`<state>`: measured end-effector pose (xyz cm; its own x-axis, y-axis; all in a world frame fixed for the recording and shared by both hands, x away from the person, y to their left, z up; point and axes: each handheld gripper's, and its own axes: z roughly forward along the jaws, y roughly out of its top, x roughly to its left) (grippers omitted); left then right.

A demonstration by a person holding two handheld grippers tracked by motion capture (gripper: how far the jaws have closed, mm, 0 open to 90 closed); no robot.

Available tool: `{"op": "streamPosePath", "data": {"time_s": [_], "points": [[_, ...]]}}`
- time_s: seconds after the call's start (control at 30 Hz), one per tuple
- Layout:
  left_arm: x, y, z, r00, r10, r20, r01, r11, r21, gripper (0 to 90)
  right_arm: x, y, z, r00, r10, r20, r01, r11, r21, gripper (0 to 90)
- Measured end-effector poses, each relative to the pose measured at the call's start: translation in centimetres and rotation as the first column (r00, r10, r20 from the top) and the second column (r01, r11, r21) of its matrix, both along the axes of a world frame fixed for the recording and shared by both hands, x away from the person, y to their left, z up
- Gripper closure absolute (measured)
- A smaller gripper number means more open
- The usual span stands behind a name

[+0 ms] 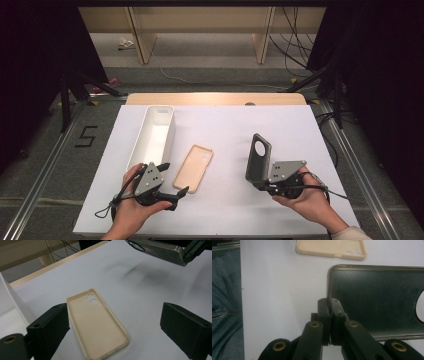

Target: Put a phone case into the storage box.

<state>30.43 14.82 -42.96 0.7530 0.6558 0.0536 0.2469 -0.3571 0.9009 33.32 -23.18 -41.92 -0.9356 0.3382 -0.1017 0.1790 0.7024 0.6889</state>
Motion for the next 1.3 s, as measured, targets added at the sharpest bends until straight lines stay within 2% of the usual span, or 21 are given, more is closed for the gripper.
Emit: {"op": "streamPosePath", "data": {"time_s": [0.1,0.3,0.43,0.83,1.13,1.27,1.3], "points": [[0.4,-0.6,0.7,1.0,-0.006,-0.003,0.006,1.0,-0.005,8.4,0.1,0.5,0.1,0.9999,0.009,0.011,-0.009,1.0,0.014,89.3],[1.7,-1.6,2.5,0.9997,0.004,-0.024,-0.005,0.9981,-0.061,13.2,0.4,1.6,0.1,0.9994,0.027,0.021,-0.027,0.999,0.041,89.3],[2.8,-3.0,3.6,0.9992,-0.007,-0.039,0.005,0.9987,-0.051,14.1,0.5,2.1,0.0,0.9988,0.042,0.026,-0.044,0.998,0.047,89.3],[5.2,-6.5,5.2,0.9963,-0.041,-0.076,0.039,0.9986,-0.036,15.6,0.5,3.0,0.0,0.9977,0.06,0.031,-0.061,0.997,0.05,89.3],[7.4,-8.9,5.7,0.989,-0.046,-0.141,0.044,0.9989,-0.015,18.3,0.5,3.4,0.0,0.9965,0.076,0.036,-0.077,0.996,0.044,89.3],[8.4,-9.8,5.9,0.9858,-0.028,-0.165,0.028,0.9996,0.001,20.4,0.4,3.6,0.0,0.9963,0.078,0.037,-0.08,0.996,0.045,89.4],[9.0,-10.1,6.0,0.9827,-0.023,-0.184,0.025,0.9997,0.008,22.3,0.4,3.7,0.0,0.9958,0.083,0.039,-0.085,0.996,0.042,89.3]]}}
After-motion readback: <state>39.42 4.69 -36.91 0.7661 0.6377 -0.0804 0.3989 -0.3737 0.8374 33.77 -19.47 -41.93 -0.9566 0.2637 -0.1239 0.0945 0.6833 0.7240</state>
